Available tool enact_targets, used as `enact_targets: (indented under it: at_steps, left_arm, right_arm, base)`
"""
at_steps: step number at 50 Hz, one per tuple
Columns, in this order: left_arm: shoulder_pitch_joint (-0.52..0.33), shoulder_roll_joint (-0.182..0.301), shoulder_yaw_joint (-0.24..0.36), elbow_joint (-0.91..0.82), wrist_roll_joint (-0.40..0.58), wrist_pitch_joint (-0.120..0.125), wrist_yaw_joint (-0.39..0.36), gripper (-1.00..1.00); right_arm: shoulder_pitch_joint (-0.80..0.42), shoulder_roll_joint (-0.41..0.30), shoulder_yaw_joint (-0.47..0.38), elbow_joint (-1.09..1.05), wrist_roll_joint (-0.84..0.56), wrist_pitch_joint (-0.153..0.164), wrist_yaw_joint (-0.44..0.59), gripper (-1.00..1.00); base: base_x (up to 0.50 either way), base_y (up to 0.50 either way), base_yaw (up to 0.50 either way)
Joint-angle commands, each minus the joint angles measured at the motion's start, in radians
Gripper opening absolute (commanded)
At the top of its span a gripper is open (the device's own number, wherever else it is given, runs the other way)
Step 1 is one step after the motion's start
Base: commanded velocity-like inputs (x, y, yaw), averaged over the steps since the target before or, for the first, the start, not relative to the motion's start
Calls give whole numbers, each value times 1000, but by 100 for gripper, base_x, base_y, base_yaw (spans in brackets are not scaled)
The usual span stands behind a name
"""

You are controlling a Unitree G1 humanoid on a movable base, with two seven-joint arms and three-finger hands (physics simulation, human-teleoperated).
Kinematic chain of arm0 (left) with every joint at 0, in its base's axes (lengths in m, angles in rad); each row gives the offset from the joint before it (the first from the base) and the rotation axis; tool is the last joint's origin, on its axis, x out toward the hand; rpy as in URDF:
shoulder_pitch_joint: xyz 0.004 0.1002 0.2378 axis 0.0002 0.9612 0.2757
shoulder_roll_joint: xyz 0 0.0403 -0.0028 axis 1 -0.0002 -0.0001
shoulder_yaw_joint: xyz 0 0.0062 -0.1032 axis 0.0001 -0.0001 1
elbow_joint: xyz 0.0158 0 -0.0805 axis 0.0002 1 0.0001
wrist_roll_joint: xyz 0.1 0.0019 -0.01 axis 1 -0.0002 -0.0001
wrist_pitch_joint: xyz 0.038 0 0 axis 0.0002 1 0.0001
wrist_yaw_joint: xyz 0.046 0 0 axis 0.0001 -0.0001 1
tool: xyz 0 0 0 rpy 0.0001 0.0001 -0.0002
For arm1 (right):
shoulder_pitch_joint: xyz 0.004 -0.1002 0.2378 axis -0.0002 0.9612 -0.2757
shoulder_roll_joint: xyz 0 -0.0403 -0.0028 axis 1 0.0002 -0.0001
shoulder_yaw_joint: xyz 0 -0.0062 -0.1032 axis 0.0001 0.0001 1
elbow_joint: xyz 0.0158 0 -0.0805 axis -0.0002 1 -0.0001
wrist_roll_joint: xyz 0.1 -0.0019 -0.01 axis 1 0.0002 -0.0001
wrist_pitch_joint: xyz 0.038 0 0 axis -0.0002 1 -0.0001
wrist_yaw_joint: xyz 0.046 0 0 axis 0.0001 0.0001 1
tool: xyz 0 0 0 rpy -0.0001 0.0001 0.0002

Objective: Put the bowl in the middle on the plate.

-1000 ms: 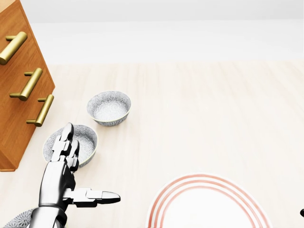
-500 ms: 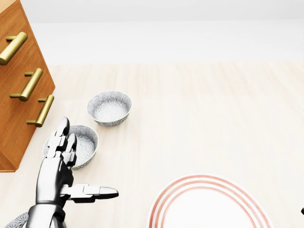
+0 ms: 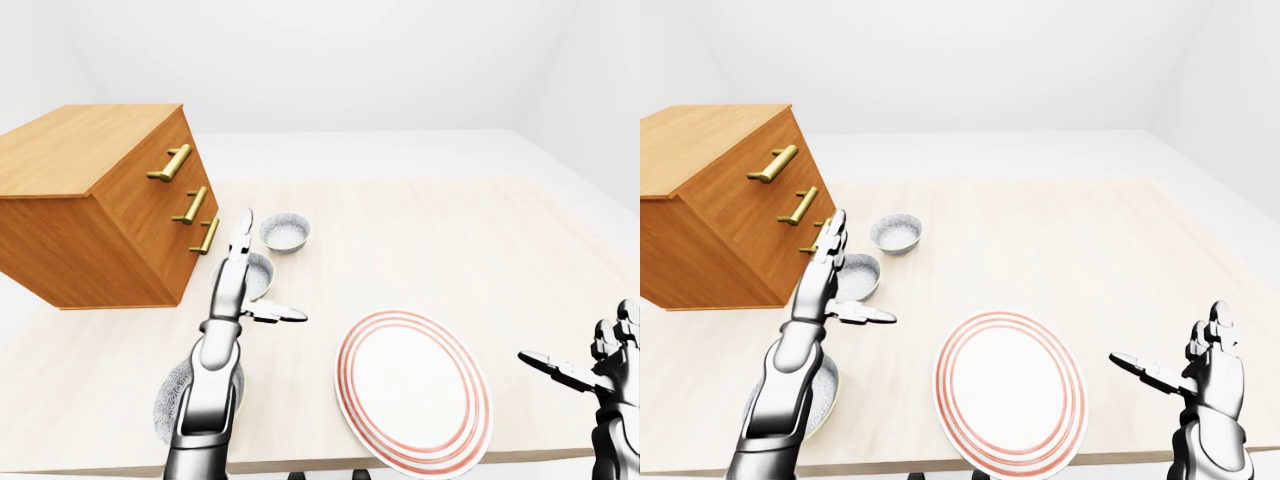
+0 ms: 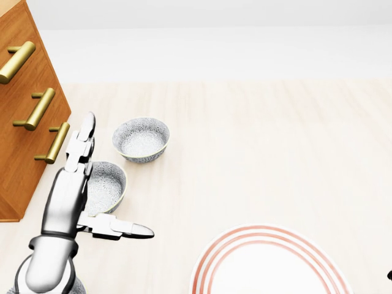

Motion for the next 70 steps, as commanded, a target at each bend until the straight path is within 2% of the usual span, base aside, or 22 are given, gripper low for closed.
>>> enact_targets:
  at_steps: [1, 4, 8, 12, 18, 20, 24, 26, 29, 33, 34, 37, 40, 44, 48, 50, 51, 52, 53, 55, 64, 70]
  left_arm:
    - [-60, 30, -22, -54, 238, 34, -63, 100]
    - [-63, 34, -22, -63, 295, 34, -90, 100]
    - [-102, 60, -10, -23, 397, -21, -110, 100]
    - [-126, 78, -10, -10, 511, -59, -143, 100]
    - [-137, 92, 7, -16, 614, -91, -211, 100]
    - [-140, 106, 7, 0, 660, -115, -227, 100]
    - [-149, 104, 14, 9, 699, -125, -252, 100]
    - [-158, 115, 15, 22, 729, -139, -265, 100]
    - [-172, 130, 21, 36, 773, -140, -271, 100]
    - [-179, 127, 33, 44, 772, -140, -267, 100]
    - [-209, 159, 62, 106, 781, -140, -246, 100]
    - [-216, 189, 75, 172, 787, -140, -223, 100]
    - [-210, 194, 80, 184, 784, -140, -239, 100]
    - [-214, 204, 75, 208, 809, -140, -199, 100]
    - [-202, 212, 82, 212, 822, -140, -211, 100]
    - [-207, 228, 86, 243, 847, -140, -216, 100]
    - [-222, 247, 96, 264, 879, -140, -192, 100]
    - [-223, 248, 98, 266, 881, -140, -191, 100]
    - [-241, 266, 124, 293, 861, -140, -205, 100]
    - [-242, 281, 124, 296, 865, -140, -210, 100]
    - [-264, 284, 112, 367, 866, -140, -177, 100]
    - [-289, 278, 89, 396, 890, -140, -182, 100]
  right_arm:
    - [2, 2, 0, -1, -10, 0, 3, 100]
    - [3, 3, 0, -2, -13, 0, 1, 100]
    - [0, -2, 5, 28, -18, 0, -2, 100]
    - [3, -4, 5, 27, -17, 0, -5, 100]
    - [-3, -8, 9, 41, -25, 0, -12, 100]
    - [-4, -11, 11, 58, -24, 0, -12, 100]
    - [0, -11, 11, 51, -24, 0, -11, 100]
    - [-2, -12, 12, 57, -25, 0, -11, 100]
    - [3, -10, 11, 33, -26, 0, -13, 100]
    - [1, -9, 9, 39, -29, 0, -11, 100]
    - [-4, -12, 9, 59, -31, 0, -13, 100]
    - [0, -12, 11, 48, -32, 0, -15, 100]
    - [-2, -14, 12, 54, -34, 0, -17, 100]
    - [0, -12, 11, 51, -37, 0, -15, 100]
    - [-5, -16, 17, 80, -40, 0, -17, 100]
    - [-3, -18, 18, 77, -38, 0, -18, 100]
    - [-1, -13, 13, 39, -10, 0, -10, 100]
    - [-1, -11, 11, 35, -9, 0, -9, 100]
    - [3, -9, 10, 22, -15, 0, -10, 100]
    - [0, -6, 7, 15, -11, 0, -7, 100]
    - [-1, -8, 8, 30, -17, 0, -7, 100]
    - [-3, -9, 9, 48, -18, 0, -7, 100]
  base:
    - [0, 0, 0]
    - [0, 0, 0]
    - [0, 0, 0]
    - [0, 0, 0]
    - [0, 0, 0]
    - [0, 0, 0]
    - [0, 0, 0]
    - [0, 0, 0]
    - [0, 0, 0]
    - [0, 0, 0]
    - [0, 0, 0]
    - [0, 0, 0]
    - [0, 0, 0]
    - [0, 0, 0]
    - [0, 0, 0]
    - [0, 0, 0]
    - [0, 0, 0]
    - [0, 0, 0]
    - [0, 0, 0]
    - [0, 0, 0]
    - [0, 0, 0]
    - [0, 0, 0]
